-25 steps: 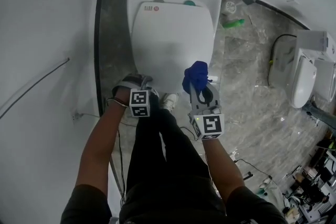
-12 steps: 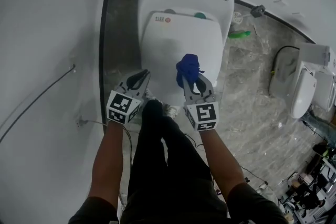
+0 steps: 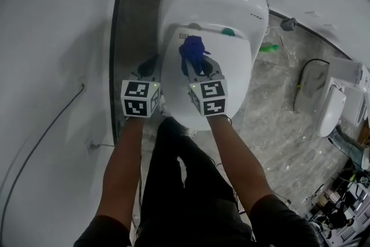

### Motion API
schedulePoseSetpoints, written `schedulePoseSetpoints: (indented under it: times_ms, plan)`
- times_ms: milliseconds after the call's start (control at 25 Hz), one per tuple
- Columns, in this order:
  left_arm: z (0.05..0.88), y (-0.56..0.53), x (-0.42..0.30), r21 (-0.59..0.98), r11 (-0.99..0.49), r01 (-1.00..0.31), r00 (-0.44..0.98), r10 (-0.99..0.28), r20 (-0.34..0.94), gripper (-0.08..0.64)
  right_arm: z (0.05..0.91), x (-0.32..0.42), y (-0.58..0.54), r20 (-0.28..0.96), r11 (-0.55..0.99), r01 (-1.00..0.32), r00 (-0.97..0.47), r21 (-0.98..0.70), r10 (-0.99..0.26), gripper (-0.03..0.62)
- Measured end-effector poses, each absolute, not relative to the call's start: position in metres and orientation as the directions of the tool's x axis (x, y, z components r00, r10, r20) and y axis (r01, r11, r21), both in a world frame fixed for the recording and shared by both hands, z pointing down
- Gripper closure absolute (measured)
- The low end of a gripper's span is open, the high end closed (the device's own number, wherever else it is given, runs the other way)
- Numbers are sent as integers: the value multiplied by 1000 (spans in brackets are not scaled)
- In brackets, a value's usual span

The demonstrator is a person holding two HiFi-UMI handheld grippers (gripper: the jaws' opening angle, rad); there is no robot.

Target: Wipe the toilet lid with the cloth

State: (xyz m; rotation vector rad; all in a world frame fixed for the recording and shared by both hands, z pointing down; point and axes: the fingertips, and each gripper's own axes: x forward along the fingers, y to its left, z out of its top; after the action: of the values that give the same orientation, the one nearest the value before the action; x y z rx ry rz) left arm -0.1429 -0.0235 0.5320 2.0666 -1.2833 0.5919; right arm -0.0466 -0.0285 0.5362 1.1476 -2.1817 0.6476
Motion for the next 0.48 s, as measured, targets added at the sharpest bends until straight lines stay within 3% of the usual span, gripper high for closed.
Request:
schedulePoseSetpoints:
  times_ms: [480]
  plan:
    - [562, -53, -149, 251, -346, -904, 418, -594, 687, 549, 611, -82, -68, 838, 516, -848, -366, -121, -404, 525]
